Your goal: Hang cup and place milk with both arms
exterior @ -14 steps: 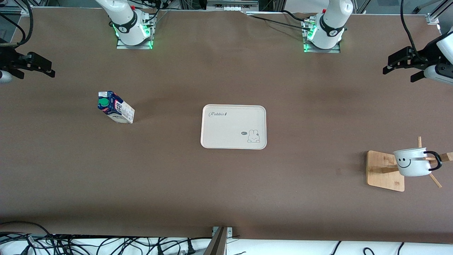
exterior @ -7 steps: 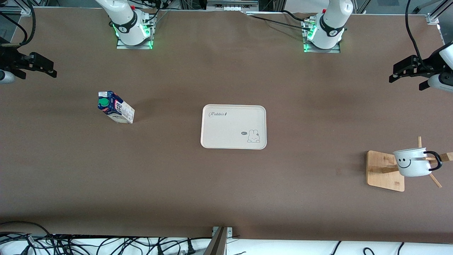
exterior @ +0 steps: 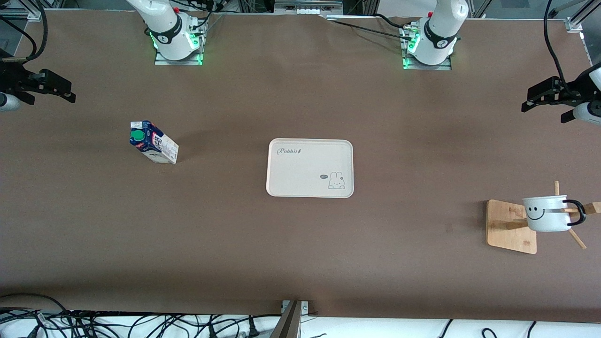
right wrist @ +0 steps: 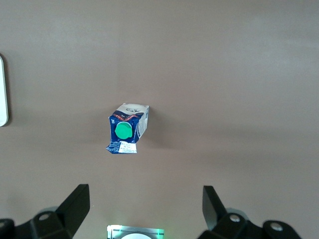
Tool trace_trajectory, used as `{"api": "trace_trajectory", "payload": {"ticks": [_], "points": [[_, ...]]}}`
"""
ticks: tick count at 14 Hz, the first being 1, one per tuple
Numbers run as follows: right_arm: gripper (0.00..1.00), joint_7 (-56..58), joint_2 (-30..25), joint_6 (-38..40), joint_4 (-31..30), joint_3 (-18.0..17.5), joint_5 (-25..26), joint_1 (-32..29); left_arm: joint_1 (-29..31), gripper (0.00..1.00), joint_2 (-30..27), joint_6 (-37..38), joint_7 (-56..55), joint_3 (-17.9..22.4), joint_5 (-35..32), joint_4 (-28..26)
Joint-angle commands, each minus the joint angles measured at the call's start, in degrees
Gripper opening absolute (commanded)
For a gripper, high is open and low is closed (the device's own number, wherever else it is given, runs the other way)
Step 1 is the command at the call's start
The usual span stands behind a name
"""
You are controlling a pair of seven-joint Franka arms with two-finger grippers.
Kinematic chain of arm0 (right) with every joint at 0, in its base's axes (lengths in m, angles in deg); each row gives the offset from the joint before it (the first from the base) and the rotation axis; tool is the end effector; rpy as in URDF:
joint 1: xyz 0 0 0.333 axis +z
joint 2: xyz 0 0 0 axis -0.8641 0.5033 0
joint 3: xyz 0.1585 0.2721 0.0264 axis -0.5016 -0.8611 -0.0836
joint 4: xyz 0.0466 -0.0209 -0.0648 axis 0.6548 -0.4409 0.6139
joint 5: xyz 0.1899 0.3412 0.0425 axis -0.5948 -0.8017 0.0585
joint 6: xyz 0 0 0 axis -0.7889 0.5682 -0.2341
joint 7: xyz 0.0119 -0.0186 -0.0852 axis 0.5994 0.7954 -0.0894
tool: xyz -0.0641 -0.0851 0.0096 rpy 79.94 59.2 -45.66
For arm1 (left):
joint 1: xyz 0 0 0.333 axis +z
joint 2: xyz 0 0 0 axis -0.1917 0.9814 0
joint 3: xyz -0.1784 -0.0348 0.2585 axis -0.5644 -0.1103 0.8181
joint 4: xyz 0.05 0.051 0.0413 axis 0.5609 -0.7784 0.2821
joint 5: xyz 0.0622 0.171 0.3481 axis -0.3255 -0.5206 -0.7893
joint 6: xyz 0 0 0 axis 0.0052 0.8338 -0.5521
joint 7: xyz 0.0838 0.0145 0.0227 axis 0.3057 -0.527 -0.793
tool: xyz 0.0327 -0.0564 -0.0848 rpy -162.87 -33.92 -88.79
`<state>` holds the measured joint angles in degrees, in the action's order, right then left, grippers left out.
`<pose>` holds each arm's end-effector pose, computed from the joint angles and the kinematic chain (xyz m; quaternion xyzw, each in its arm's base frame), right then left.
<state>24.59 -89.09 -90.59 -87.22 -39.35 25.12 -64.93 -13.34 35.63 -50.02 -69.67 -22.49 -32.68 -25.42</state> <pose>0.5267 -0.0363 0.5975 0.9985 0.0344 -0.0433 0.0029 0.5489 0.0360 0.6024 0.9905 -0.1252 -0.0379 0.0431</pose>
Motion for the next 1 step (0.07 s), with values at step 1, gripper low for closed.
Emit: {"api": "trace_trajectory", "payload": {"ticks": [1], "points": [[1.0,-0.4,-0.3,0.6,0.0,-0.8,0.4,-0.7,-1.2,1.0,0.9,1.6,4.6,-1.8,-4.8,2.3]]}}
